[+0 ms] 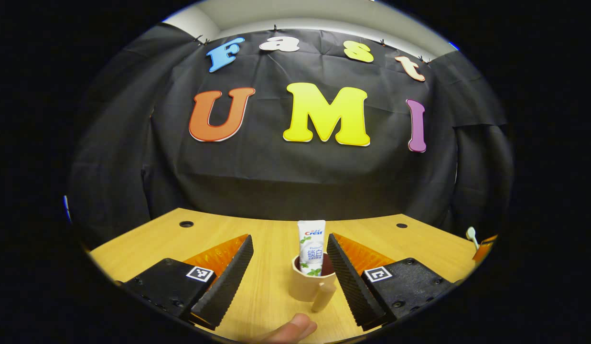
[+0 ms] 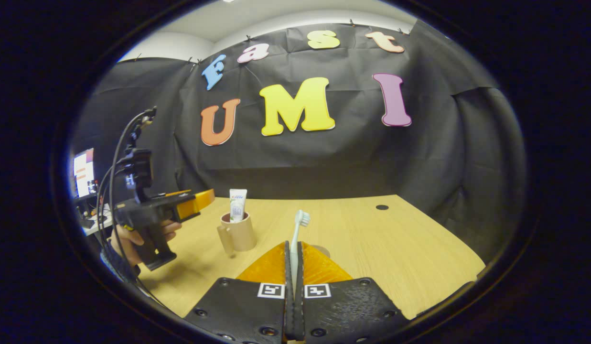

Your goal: Put the toothbrush and toothpaste on the desktop into the cup, then pick up the cup and place it on the coaster on the desktop.

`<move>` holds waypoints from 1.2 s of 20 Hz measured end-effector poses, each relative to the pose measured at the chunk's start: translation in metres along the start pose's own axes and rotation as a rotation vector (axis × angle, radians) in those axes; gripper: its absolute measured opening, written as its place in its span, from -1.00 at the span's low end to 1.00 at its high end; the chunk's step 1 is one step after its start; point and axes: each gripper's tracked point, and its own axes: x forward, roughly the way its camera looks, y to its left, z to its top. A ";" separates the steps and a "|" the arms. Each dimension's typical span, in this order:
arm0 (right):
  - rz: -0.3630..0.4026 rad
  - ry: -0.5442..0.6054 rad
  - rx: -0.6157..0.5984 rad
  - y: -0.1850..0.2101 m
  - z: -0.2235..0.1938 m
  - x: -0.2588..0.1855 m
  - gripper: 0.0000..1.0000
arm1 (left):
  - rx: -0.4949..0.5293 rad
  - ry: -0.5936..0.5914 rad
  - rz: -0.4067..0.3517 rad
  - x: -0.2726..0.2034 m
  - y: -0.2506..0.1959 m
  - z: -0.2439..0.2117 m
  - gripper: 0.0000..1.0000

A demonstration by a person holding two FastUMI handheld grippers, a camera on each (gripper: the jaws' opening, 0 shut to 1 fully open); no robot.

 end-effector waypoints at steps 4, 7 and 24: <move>0.053 -0.006 0.006 0.035 0.025 0.036 -0.99 | 0.022 0.009 0.014 -0.031 0.010 -0.019 0.96; 0.095 -0.025 -0.007 0.065 0.048 0.064 -0.99 | -0.004 0.024 0.029 -0.048 0.019 -0.030 0.96; 0.105 -0.073 -0.008 0.161 0.078 0.212 -1.00 | -0.041 0.069 -0.034 -0.078 0.036 -0.063 0.96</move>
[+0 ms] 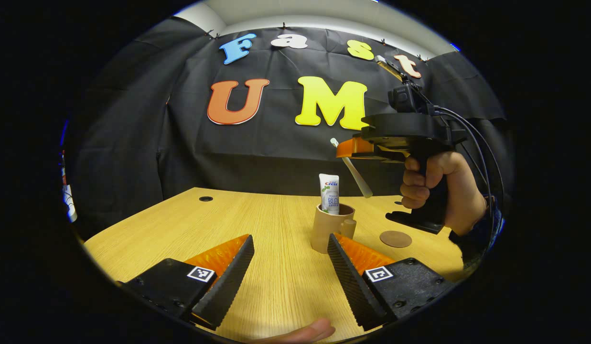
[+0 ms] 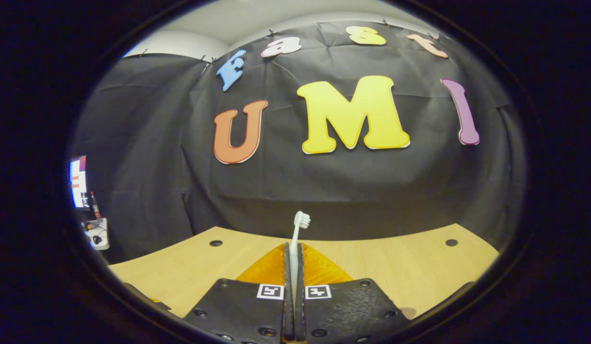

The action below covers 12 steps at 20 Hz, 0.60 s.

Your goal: Put the toothbrush and toothpaste on the desktop into the cup, then pick up the cup and place it on the coaster on the desktop.

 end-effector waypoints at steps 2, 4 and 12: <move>0.000 -0.010 -0.004 0.002 0.003 -0.001 -0.96 | -0.006 -0.002 -0.008 0.001 0.000 -0.001 0.96; 0.005 -0.031 -0.001 0.003 0.011 -0.005 -0.96 | -0.017 0.000 -0.021 0.001 -0.001 -0.003 0.97; 0.011 -0.058 -0.008 0.007 0.017 -0.007 -0.93 | -0.051 0.025 -0.051 0.002 -0.007 -0.012 0.96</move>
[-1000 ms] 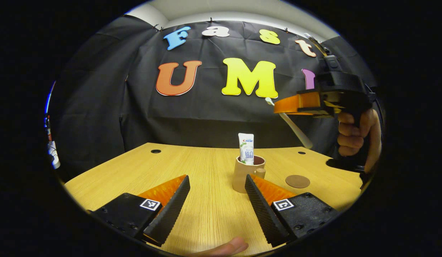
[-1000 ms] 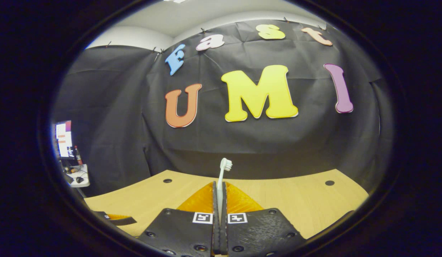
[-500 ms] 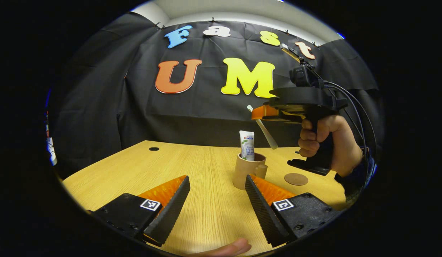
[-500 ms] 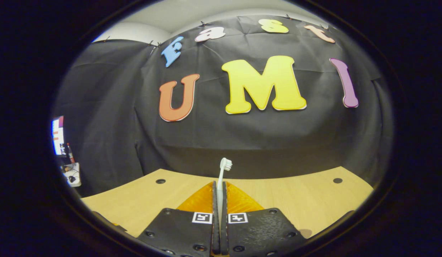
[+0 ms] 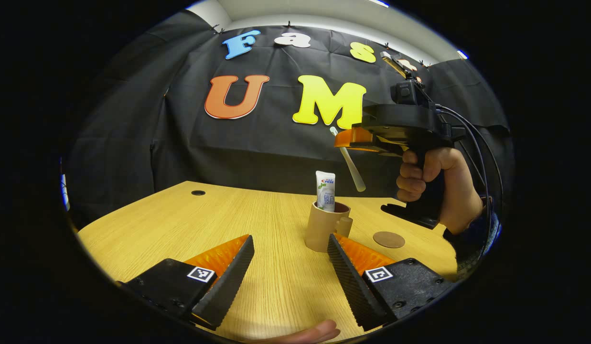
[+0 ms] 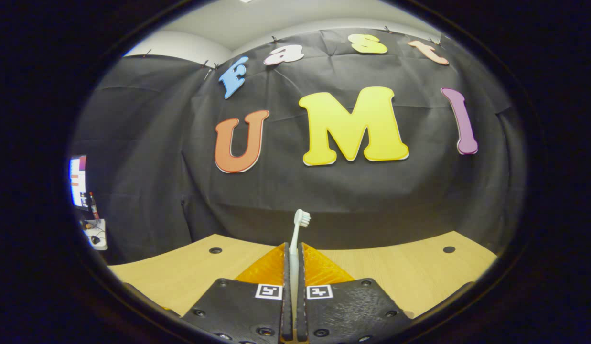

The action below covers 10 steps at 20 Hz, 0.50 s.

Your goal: Put the toothbrush and toothpaste on the desktop into the cup, then pick up the cup and place it on the coaster on the desktop.

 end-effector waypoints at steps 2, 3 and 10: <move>0.000 0.008 0.006 -0.001 -0.001 -0.001 -0.92 | -0.006 0.006 -0.002 0.000 0.001 -0.001 0.97; 0.003 0.009 0.009 -0.001 -0.002 -0.001 -0.90 | -0.006 0.008 -0.002 0.000 0.001 -0.002 0.97; -0.017 0.022 0.021 -0.010 -0.005 0.001 -0.88 | -0.024 0.024 -0.016 0.001 -0.004 -0.006 0.97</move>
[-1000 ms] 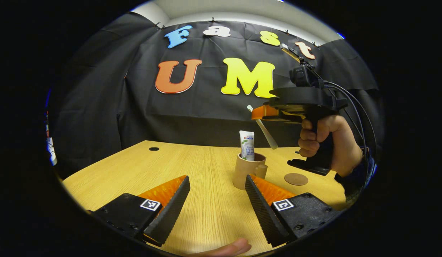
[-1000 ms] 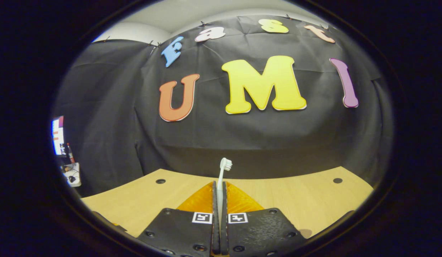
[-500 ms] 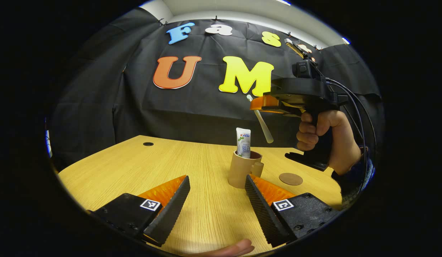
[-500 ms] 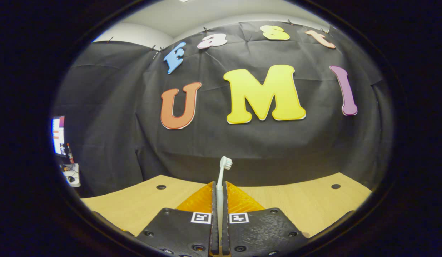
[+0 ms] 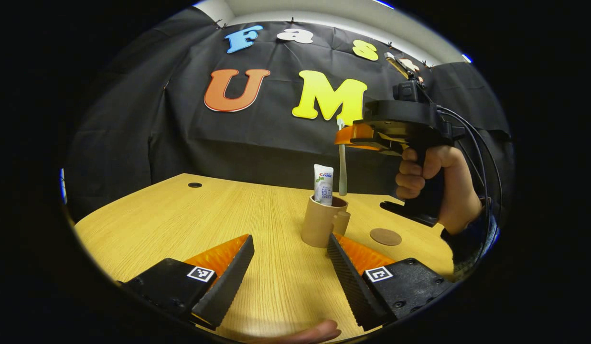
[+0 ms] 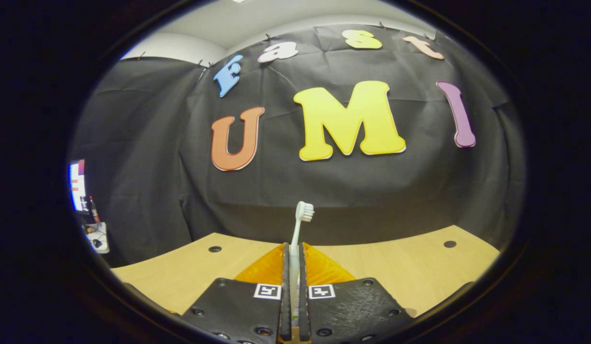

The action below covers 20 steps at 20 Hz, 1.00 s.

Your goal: Put the toothbrush and toothpaste on the desktop into the cup, then pick up the cup and place it on the coaster on the desktop.

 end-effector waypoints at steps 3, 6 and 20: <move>-0.014 0.001 -0.008 -0.003 -0.001 0.000 -0.87 | 0.004 0.006 -0.006 0.000 -0.002 -0.002 0.97; -0.009 0.003 0.001 -0.002 -0.001 0.002 -0.84 | 0.007 0.009 -0.007 -0.001 -0.002 -0.004 0.96; -0.012 -0.019 -0.117 -0.010 0.015 -0.048 0.95 | 0.041 0.055 0.011 0.016 -0.012 -0.006 0.96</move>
